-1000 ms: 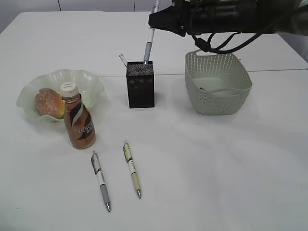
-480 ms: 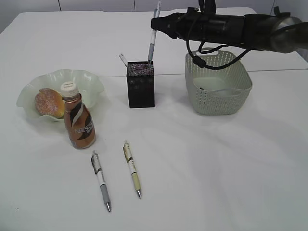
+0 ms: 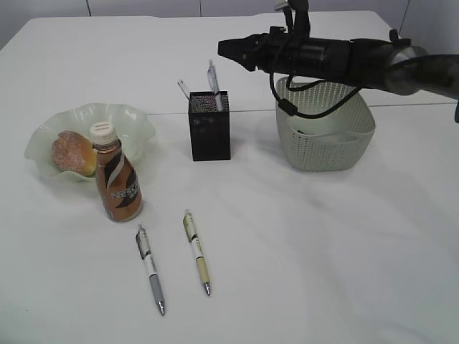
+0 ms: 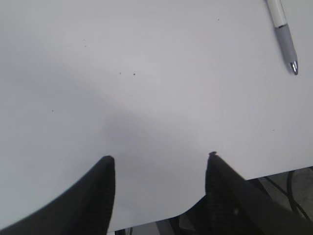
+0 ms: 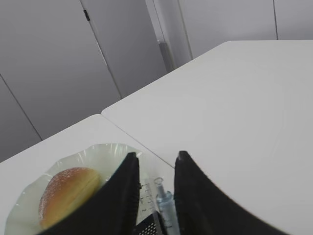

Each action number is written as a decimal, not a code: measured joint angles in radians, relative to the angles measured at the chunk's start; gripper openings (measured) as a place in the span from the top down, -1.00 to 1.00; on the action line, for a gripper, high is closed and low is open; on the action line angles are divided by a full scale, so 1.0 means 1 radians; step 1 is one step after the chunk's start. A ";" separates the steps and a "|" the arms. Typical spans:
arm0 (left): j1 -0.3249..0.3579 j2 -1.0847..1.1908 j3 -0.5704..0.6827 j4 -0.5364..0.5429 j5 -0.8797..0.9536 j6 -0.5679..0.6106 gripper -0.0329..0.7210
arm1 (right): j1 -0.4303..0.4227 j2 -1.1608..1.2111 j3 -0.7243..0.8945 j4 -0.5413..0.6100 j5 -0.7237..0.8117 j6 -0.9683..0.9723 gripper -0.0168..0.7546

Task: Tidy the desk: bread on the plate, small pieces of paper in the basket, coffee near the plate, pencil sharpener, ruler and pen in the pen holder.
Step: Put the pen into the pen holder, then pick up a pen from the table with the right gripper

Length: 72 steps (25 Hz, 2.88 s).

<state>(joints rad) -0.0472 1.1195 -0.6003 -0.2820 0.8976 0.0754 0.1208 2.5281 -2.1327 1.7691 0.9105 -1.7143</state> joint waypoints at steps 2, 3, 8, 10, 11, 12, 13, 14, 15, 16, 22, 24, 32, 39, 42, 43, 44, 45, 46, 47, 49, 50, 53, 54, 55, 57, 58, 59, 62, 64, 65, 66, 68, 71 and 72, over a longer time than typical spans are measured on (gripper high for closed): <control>0.000 0.000 0.000 0.000 0.000 0.000 -0.24 | 0.000 0.014 0.000 0.000 0.031 0.000 0.45; 0.000 0.000 0.000 0.000 0.000 0.000 -0.24 | 0.002 0.018 0.000 0.000 0.043 0.000 0.42; 0.000 0.000 0.000 0.000 0.000 0.000 -0.24 | 0.002 0.028 -0.013 -0.002 0.085 0.017 0.17; 0.000 0.000 0.000 0.000 0.000 0.000 -0.24 | 0.002 0.028 -0.035 -0.004 0.095 0.088 0.14; 0.000 0.000 0.000 0.000 0.000 0.000 -0.24 | 0.002 0.026 -0.044 -0.007 0.095 0.135 0.13; 0.000 0.000 0.000 0.000 0.000 0.000 -0.24 | 0.002 0.021 -0.049 -0.026 0.092 0.202 0.13; 0.000 0.000 0.000 0.000 0.002 0.000 -0.24 | 0.002 0.007 -0.053 -0.068 0.081 0.280 0.13; 0.000 0.000 0.000 0.000 0.002 0.000 -0.24 | 0.002 -0.013 -0.053 -0.138 0.072 0.367 0.12; 0.000 0.000 0.000 0.000 0.002 0.000 -0.24 | 0.002 -0.033 -0.053 -0.230 0.067 0.449 0.12; 0.000 0.000 0.000 0.000 0.002 0.000 -0.24 | 0.004 -0.061 -0.053 -0.313 0.068 0.509 0.12; 0.000 0.000 0.000 -0.002 -0.006 0.000 -0.24 | 0.043 -0.215 -0.055 -0.675 0.180 0.905 0.12; 0.000 0.000 0.000 -0.006 -0.022 0.000 -0.24 | 0.064 -0.261 -0.056 -0.762 0.259 0.991 0.12; 0.000 0.000 0.000 -0.019 -0.056 0.000 -0.24 | 0.236 -0.367 -0.057 -1.149 0.322 1.286 0.12; 0.000 0.000 0.000 -0.025 -0.061 0.000 -0.24 | 0.355 -0.423 0.021 -1.371 0.330 1.615 0.12; 0.000 0.000 0.000 -0.025 -0.067 0.000 -0.24 | 0.407 -0.433 0.132 -1.388 0.330 1.741 0.13; 0.000 0.000 0.000 -0.025 -0.070 0.000 -0.24 | 0.425 -0.433 0.171 -1.400 0.330 1.780 0.13; 0.000 0.000 0.000 -0.025 -0.072 0.000 -0.24 | 0.440 -0.429 0.206 -1.411 0.330 1.818 0.14; 0.000 0.000 0.000 -0.025 -0.074 0.000 -0.24 | 0.451 -0.422 0.230 -1.415 0.330 1.840 0.14; 0.000 0.000 0.000 -0.025 -0.078 0.000 -0.24 | 0.463 -0.410 0.252 -1.415 0.330 1.859 0.15; 0.000 0.000 0.000 -0.025 -0.080 0.000 -0.24 | 0.468 -0.392 0.266 -1.413 0.330 1.864 0.16; 0.000 0.000 0.000 -0.025 -0.086 0.000 -0.24 | 0.472 -0.354 0.274 -1.410 0.330 1.874 0.19; 0.000 0.000 0.000 -0.025 -0.088 0.000 -0.24 | 0.472 -0.335 0.276 -1.410 0.326 1.877 0.21; 0.000 0.000 0.000 -0.025 -0.089 0.000 -0.24 | 0.472 -0.296 0.278 -1.412 0.320 1.894 0.23; 0.000 0.000 0.000 -0.025 -0.089 0.000 -0.24 | 0.472 -0.290 0.280 -1.423 0.317 1.903 0.23; 0.000 0.000 0.000 -0.025 -0.090 0.000 -0.24 | 0.474 -0.288 0.280 -1.443 0.317 1.916 0.23; 0.000 0.000 0.000 -0.025 -0.095 0.000 -0.24 | 0.483 -0.286 0.280 -1.491 0.315 1.936 0.23; 0.000 0.000 0.000 -0.025 -0.097 0.000 -0.24 | 0.491 -0.286 0.280 -1.510 0.315 1.945 0.23; 0.000 0.000 0.000 -0.025 -0.099 0.000 -0.24 | 0.498 -0.286 0.280 -1.529 0.309 1.955 0.23; 0.000 0.000 0.000 -0.025 -0.105 0.000 -0.24 | 0.509 -0.285 0.280 -1.543 0.266 1.971 0.23; 0.000 0.000 0.000 -0.025 -0.106 0.000 -0.24 | 0.513 -0.283 0.280 -1.544 0.230 1.979 0.23; 0.000 0.000 0.000 -0.025 -0.108 0.000 -0.24 | 0.513 -0.283 0.280 -1.546 0.218 1.981 0.23; 0.000 0.000 0.000 -0.025 -0.108 0.000 -0.24 | 0.513 -0.283 0.280 -1.549 0.206 1.983 0.23; 0.000 0.000 0.000 -0.027 -0.108 0.000 -0.24 | 0.513 -0.279 0.280 -1.552 0.189 1.990 0.23; 0.000 0.000 0.000 -0.027 -0.109 0.000 -0.24 | 0.513 -0.268 0.278 -1.560 0.171 1.999 0.23; 0.000 0.000 0.000 -0.027 -0.109 0.000 -0.24 | 0.513 -0.261 0.278 -1.563 0.169 2.000 0.23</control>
<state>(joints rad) -0.0472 1.1195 -0.6003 -0.3091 0.7891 0.0754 0.6339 2.2666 -1.8550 0.2065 1.0791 0.2855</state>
